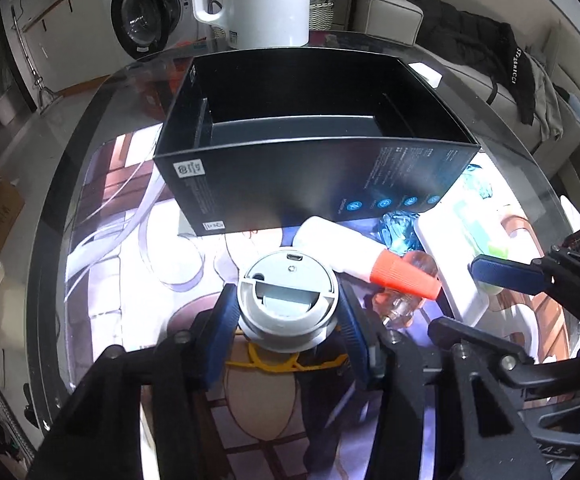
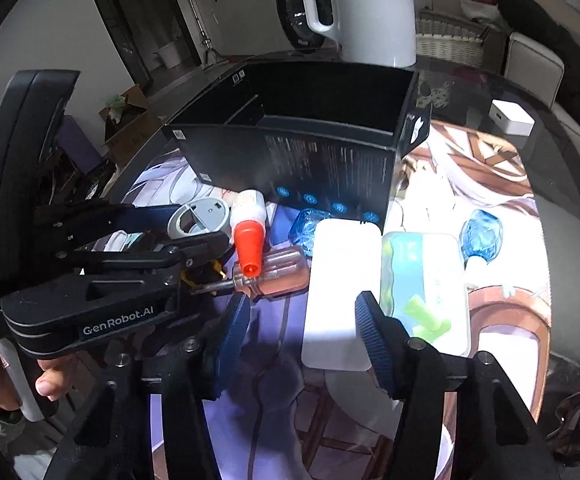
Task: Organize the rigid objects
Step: 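Move left tool to the white round disc while right tool approaches the white dotted card, then close left tool on the white round disc while right tool grasps the white card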
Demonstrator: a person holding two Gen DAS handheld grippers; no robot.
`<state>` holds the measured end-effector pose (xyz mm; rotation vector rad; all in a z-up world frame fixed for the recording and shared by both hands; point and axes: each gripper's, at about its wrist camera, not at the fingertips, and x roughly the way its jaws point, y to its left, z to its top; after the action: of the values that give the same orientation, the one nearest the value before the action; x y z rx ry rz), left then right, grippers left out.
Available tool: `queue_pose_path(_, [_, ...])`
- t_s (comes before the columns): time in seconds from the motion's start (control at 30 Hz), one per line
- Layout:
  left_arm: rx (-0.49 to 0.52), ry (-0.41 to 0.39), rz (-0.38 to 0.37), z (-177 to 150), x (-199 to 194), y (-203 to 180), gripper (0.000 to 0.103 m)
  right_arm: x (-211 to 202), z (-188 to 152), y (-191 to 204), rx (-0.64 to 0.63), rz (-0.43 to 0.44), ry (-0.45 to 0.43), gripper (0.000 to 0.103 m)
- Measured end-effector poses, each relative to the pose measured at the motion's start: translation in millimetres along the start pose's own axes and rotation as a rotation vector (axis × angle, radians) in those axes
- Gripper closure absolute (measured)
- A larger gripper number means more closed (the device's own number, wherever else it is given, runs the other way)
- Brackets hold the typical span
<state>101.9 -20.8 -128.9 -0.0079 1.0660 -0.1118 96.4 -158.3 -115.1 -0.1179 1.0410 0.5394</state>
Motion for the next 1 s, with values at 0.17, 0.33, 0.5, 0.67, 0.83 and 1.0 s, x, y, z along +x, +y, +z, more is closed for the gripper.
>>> queue_pose_path(0.17, [-0.023, 0.01, -0.035, -4.6, -4.6, 2.9, 0.055, 0.8, -0.5, 1.4, -0.013, -0.024, 0.008, 0.056])
queue_pose_path(0.33, [-0.02, 0.002, -0.05, -9.0, -13.6, -0.1, 0.055, 4.3, 1.6, -6.2, 0.007, -0.036, 0.009, 0.045])
queue_pose_path(0.5, [-0.018, -0.003, -0.058, -10.6, -18.3, -1.2, 0.055, 14.0, -1.0, -5.9, 0.012, -0.016, 0.029, 0.04])
queue_pose_path(0.67, [-0.023, -0.007, -0.052, -9.6, -19.7, 0.8, 0.055, 18.4, -3.2, -2.4, -0.014, -0.05, 0.052, 0.062])
queue_pose_path(0.83, [-0.024, -0.026, -0.053, -9.6, -25.9, 2.2, 0.055, 13.9, -6.7, -6.4, 0.029, 0.015, 0.065, 0.063])
queue_pose_path(1.0, [-0.023, -0.05, -0.053, -10.5, -34.0, 3.1, 0.055, -4.4, -6.3, -7.6, 0.045, 0.089, 0.038, 0.064])
